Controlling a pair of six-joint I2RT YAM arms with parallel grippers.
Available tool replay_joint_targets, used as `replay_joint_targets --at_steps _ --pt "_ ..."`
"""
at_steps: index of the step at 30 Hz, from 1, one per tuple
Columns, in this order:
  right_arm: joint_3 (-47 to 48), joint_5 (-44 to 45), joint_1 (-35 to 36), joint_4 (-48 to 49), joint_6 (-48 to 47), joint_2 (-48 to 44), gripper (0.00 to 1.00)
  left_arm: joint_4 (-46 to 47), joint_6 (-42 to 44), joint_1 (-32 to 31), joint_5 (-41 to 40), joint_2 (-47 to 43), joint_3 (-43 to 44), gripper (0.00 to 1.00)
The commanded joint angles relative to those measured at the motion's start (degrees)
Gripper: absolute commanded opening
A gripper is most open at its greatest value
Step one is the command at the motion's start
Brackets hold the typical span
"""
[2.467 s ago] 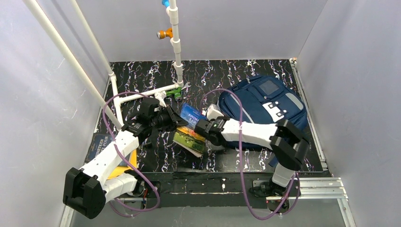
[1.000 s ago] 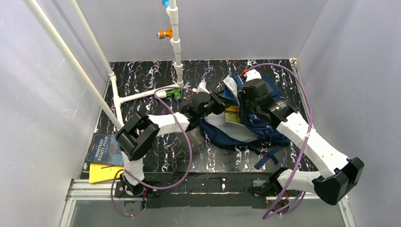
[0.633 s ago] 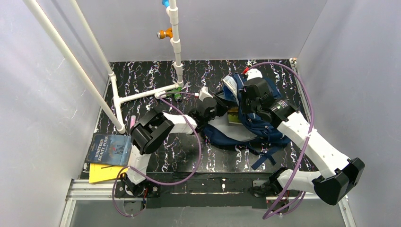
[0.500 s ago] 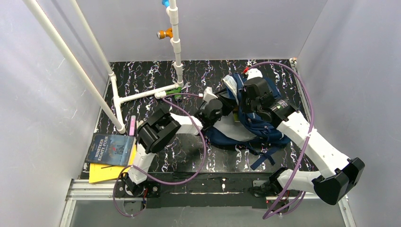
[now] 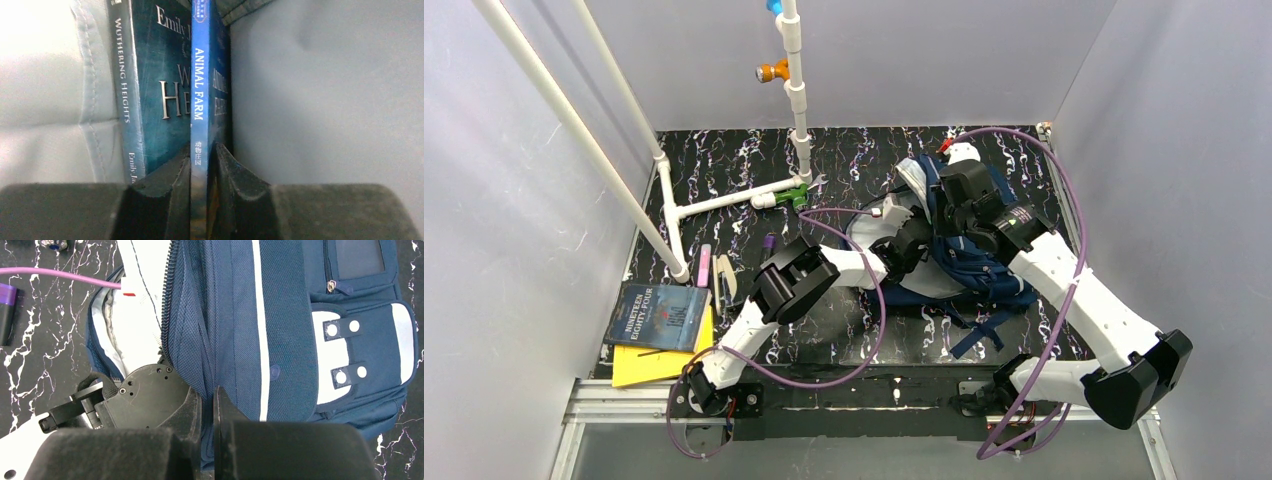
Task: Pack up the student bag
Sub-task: Place the book in the student bag.
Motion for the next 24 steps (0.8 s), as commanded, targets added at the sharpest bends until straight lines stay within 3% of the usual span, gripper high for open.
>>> replay_joint_targets --at_steps 1,4,13,14,17,22,24 --pt "4.81 -1.91 0.30 7.98 1.12 -1.11 0.01 -6.55 1.31 -0.73 -4.74 -3.75 1.56 0.29" --pt "4.36 -1.47 0.17 8.11 0.88 -1.24 0.01 -7.76 0.67 -0.74 -4.20 -5.76 -1.07 0.48" --pt "2.69 -1.57 -0.36 8.50 0.67 -1.76 0.01 -8.07 7.78 -0.80 1.16 -12.33 -6.63 0.72" --pt "2.60 -1.43 -0.51 8.42 0.64 -1.82 0.01 -8.07 8.10 -0.73 1.46 -13.32 -7.43 0.81" --pt "2.31 -1.24 -0.73 8.36 0.56 -2.02 0.01 -8.92 10.76 -0.73 3.45 -15.48 -8.79 0.93" --pt "2.33 -1.54 -0.89 8.06 0.36 -2.35 0.01 -13.93 12.16 0.42 8.90 -14.71 -6.14 0.92" --pt "2.42 -1.75 -1.05 8.05 0.40 -2.45 0.01 -19.92 10.24 1.28 12.40 -12.96 -2.73 0.92"
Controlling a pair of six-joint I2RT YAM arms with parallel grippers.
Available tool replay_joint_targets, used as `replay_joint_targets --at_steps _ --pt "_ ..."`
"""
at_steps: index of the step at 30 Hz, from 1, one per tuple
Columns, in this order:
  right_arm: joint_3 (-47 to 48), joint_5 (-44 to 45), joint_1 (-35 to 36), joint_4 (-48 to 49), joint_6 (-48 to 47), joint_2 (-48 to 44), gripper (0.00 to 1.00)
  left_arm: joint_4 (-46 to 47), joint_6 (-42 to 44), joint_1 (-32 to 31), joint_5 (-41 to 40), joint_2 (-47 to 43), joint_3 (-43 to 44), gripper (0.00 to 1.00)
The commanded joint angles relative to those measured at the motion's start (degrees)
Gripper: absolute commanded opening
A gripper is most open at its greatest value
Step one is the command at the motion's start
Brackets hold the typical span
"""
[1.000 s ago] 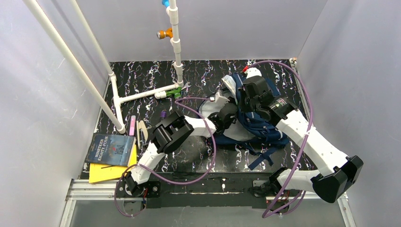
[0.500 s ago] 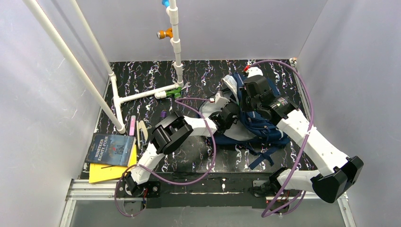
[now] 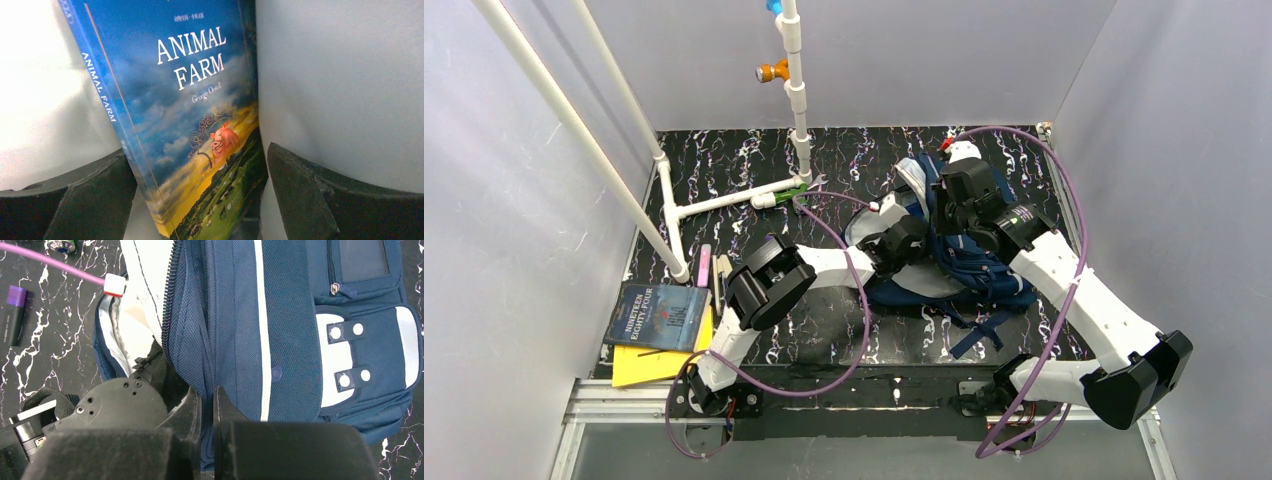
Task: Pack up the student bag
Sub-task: Place the book in the student bag.
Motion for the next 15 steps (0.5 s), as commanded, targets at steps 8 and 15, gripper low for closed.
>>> replay_joint_targets --at_steps 8,15 --pt "2.15 -1.99 -0.43 8.18 0.69 -2.10 0.01 -26.40 10.16 0.51 6.30 1.34 19.89 0.97" --pt "0.59 -2.69 -0.68 8.97 0.68 -2.56 0.01 -36.67 18.61 4.12 17.09 2.42 23.14 0.96"
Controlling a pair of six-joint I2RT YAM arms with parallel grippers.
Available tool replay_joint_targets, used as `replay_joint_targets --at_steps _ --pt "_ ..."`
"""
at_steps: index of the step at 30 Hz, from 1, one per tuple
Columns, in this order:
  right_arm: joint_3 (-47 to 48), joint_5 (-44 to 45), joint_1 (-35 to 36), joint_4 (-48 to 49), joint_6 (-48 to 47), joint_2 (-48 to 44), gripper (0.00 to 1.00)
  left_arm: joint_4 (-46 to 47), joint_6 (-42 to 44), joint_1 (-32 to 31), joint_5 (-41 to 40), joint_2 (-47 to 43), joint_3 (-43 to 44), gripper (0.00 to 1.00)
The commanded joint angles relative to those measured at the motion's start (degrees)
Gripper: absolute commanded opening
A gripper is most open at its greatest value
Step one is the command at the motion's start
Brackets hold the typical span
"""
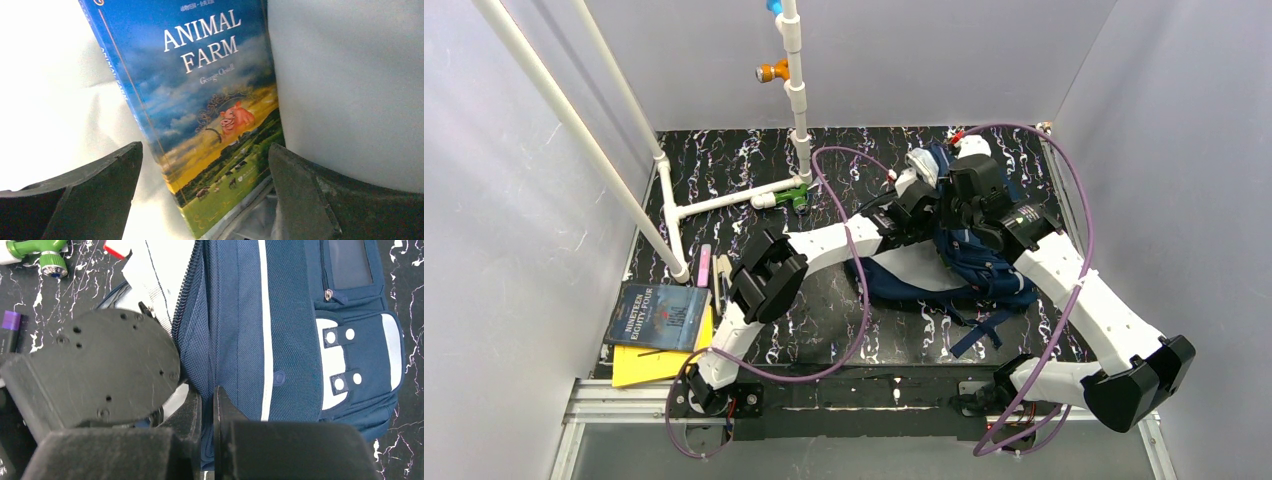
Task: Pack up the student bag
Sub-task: Place the book in the student bag.
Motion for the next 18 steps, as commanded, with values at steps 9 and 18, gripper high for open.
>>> replay_joint_targets --at_steps 9,18 --pt "0.30 -5.46 0.81 7.33 1.03 -1.74 0.01 3.51 13.87 1.93 1.18 -11.05 -12.55 0.53" --pt "0.91 -6.05 0.66 7.19 1.16 -1.43 0.01 6.47 11.43 2.22 6.33 -4.45 -7.70 0.30"
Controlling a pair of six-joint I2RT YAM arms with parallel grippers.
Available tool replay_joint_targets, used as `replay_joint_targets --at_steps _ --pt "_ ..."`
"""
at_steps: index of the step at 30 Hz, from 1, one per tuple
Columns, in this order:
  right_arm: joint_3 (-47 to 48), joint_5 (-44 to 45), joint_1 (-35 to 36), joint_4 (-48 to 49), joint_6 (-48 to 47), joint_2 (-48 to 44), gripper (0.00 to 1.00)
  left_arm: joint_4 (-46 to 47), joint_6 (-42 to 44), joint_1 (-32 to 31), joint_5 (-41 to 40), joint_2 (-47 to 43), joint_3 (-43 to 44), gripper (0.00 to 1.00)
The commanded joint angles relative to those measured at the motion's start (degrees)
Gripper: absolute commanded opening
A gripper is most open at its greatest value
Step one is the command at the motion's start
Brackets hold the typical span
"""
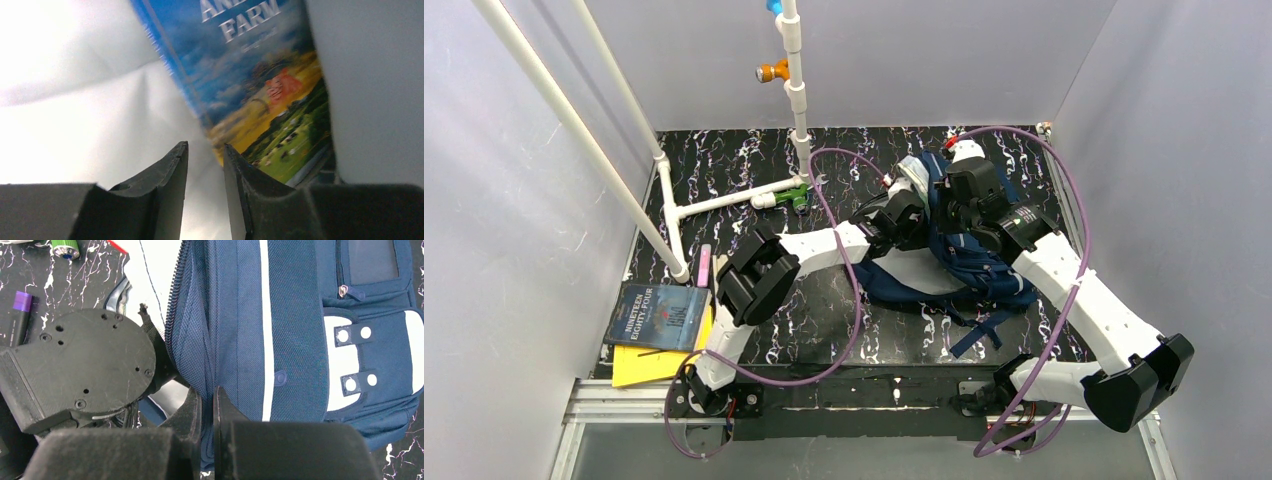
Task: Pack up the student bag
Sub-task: Place the book in the student bag.
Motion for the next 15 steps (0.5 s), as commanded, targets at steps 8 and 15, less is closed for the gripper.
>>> replay_joint_targets --at_steps 8,15 --pt "1.67 -2.72 0.24 7.54 1.21 -1.04 0.01 7.54 -0.98 0.53 12.79 6.50 13.53 0.17" --pt "-5.95 -2.04 -0.14 8.11 0.06 -3.58 0.12 -12.93 14.06 9.44 25.67 -24.72 -12.94 0.66"
